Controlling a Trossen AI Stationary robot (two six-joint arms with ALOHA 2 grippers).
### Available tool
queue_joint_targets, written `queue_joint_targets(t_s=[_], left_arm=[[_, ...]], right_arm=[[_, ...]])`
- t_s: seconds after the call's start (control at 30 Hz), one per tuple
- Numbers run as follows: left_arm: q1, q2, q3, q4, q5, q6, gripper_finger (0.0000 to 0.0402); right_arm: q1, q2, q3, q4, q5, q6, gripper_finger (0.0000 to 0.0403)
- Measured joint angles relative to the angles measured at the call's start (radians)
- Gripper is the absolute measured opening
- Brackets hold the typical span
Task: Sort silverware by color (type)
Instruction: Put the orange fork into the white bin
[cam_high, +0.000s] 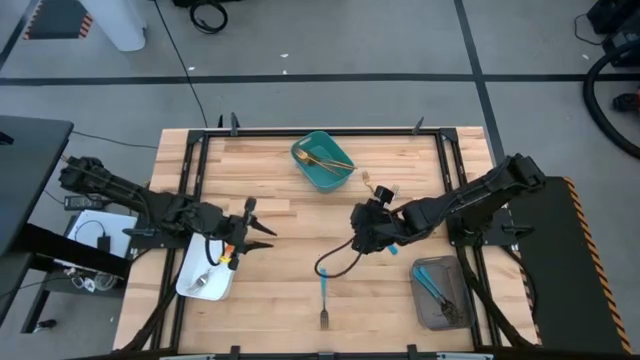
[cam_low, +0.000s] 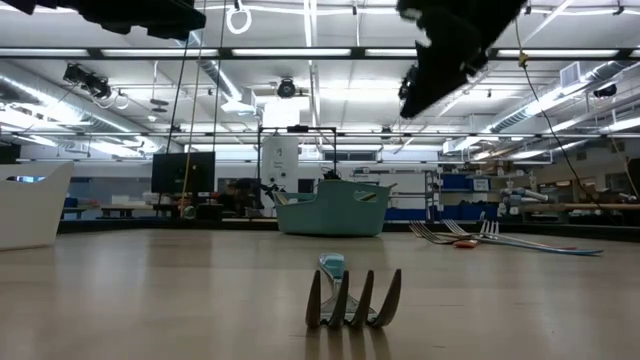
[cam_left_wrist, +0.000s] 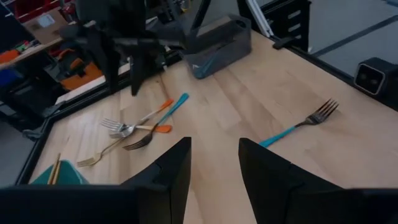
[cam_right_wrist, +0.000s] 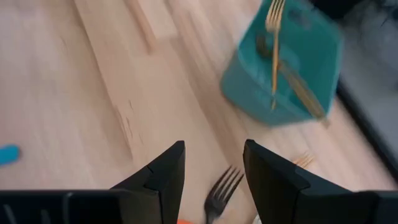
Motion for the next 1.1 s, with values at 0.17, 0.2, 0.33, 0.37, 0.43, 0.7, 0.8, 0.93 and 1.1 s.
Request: queue_joint_targets(t_s=[0.17, 0.2, 0.33, 0.37, 0.43, 0.7, 0.8, 0.93, 1.1], left_arm=[[0.034, 0.000, 0.000, 0.000, 0.001, 0.011, 0.0142], [0.044, 0.000, 0.000, 0.000, 0.009, 0.013, 0.0142], [0.087, 0.000, 0.000, 0.003, 0.077, 0.021, 0.0142], [0.096, 0.000, 0.000, 0.006, 0.093, 0.021, 0.0142], [0.110, 0.000, 0.000, 0.009, 0.111, 0.021, 0.0142], [0.119, 0.000, 0.000, 0.014, 0.113, 0.021, 0.0142], [0.119, 0.000, 0.000, 0.024, 0.113, 0.021, 0.0142], [0.119, 0.001, 0.000, 0.028, 0.109, 0.010, 0.0142], [0.119, 0.001, 0.000, 0.027, 0.102, 0.001, 0.0142]], right_arm=[[-0.066, 0.000, -0.073, 0.013, -0.066, 0.069, 0.0169], [-0.081, 0.000, -0.085, 0.008, -0.071, 0.080, 0.0169], [-0.140, 0.000, -0.129, 0.020, -0.115, 0.135, 0.0169], [-0.153, 0.000, -0.144, 0.022, -0.128, 0.151, 0.0169], [-0.177, 0.000, -0.170, 0.023, -0.165, 0.188, 0.0169], [-0.243, 0.000, -0.253, 0.010, -0.315, 0.335, 0.0168], [-0.262, 0.000, -0.275, -0.005, -0.346, 0.380, 0.0164], [-0.275, 0.000, -0.294, -0.022, -0.360, 0.414, 0.0151], [-0.281, 0.000, -0.314, -0.018, -0.409, 0.418, 0.0128]])
